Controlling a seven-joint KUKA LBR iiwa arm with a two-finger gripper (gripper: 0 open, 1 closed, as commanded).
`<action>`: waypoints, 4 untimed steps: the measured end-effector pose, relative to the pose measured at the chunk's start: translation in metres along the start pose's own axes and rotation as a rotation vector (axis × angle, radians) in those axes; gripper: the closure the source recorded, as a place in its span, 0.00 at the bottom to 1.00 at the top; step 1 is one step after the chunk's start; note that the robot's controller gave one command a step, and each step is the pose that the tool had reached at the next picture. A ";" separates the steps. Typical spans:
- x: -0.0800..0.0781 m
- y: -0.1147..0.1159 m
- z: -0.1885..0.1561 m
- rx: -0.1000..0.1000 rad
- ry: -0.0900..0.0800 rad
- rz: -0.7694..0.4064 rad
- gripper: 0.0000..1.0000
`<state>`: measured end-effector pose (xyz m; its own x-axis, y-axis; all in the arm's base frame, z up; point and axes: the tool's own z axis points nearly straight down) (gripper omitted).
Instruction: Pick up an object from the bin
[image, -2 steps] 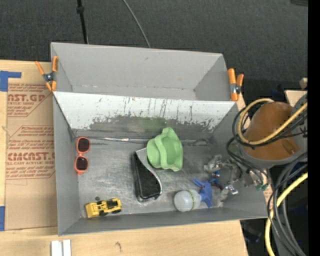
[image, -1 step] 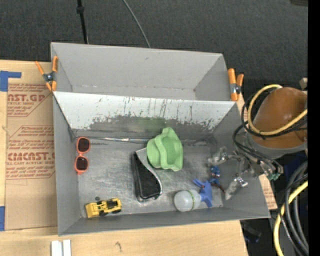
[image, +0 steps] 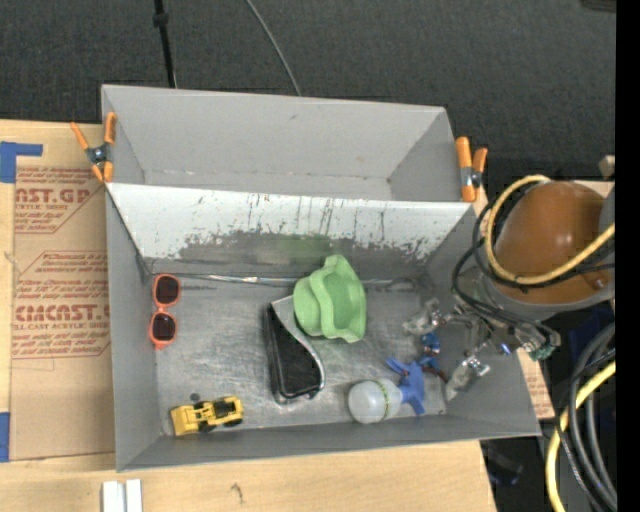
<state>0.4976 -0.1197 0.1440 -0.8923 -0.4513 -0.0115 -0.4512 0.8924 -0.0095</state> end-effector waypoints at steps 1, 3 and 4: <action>-0.010 0.020 0.041 -0.011 0.010 -0.188 0.00; -0.018 0.045 0.063 -0.008 0.012 -0.510 1.00; -0.019 0.051 0.027 -0.017 0.010 -0.525 1.00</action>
Offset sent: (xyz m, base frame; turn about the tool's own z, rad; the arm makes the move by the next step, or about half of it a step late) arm -0.0057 0.0491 -0.0677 -0.5112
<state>0.4917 -0.0657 0.1167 -0.5462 -0.8377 0.0001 -0.8377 0.5462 0.0047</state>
